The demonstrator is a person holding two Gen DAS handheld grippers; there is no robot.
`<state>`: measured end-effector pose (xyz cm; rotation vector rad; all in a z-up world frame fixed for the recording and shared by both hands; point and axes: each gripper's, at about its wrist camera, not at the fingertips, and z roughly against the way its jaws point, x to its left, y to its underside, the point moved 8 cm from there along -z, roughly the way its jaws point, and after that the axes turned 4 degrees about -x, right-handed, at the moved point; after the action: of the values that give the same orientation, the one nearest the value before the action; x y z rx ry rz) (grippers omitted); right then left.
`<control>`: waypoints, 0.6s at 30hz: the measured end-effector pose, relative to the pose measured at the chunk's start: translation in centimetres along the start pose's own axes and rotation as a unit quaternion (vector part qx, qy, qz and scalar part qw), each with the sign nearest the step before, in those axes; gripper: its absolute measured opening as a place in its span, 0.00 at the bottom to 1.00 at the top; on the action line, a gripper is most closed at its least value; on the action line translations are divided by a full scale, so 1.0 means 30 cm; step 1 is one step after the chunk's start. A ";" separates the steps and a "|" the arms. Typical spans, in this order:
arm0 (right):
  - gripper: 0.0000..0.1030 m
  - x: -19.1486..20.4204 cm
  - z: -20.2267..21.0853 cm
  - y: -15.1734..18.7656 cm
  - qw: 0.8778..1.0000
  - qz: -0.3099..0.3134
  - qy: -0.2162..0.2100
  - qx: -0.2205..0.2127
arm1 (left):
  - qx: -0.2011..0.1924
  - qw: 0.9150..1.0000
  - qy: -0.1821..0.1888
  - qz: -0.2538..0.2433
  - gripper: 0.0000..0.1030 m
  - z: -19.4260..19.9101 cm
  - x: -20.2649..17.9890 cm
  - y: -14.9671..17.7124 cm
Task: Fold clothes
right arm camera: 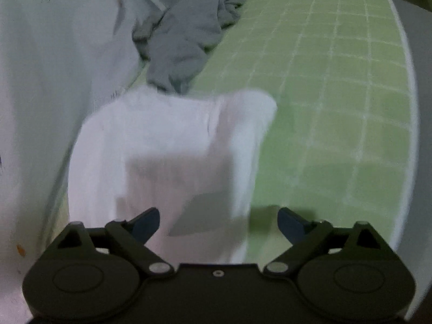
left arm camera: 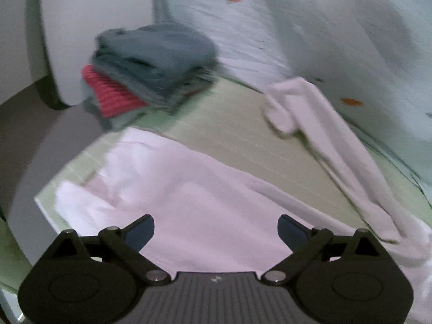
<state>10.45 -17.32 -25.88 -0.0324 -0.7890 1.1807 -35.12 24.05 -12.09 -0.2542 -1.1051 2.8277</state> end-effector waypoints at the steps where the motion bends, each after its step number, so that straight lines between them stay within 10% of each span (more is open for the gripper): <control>1: 0.59 0.007 -0.014 -0.017 1.000 0.007 -0.007 0.009 | 0.001 1.000 0.003 -0.009 0.95 0.007 -0.047 0.019; 4: 0.09 0.029 -0.026 -0.058 0.999 0.042 -0.016 0.028 | 0.004 1.000 0.011 -0.029 0.95 0.018 -0.174 0.073; 10: 0.08 0.080 0.205 -0.239 0.984 0.115 -0.125 -0.052 | 0.014 0.999 0.016 -0.027 0.95 0.001 -0.327 0.154; 12: 0.15 0.033 0.190 -0.288 0.981 0.166 -0.081 -0.062 | 0.025 0.999 0.012 -0.032 0.95 -0.023 -0.357 0.182; 14: 0.52 -0.016 0.152 -0.298 0.973 0.226 -0.003 -0.054 | 0.041 0.998 0.007 -0.041 0.95 -0.050 -0.380 0.214; 18: 0.77 -0.048 0.140 -0.275 0.939 0.326 0.091 -0.056 | 0.064 0.997 0.004 -0.052 0.95 -0.092 -0.402 0.256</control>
<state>14.55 -23.48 -20.14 -0.5267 -0.6972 1.7260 -22.98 18.47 -17.87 -0.1919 -0.9019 2.7880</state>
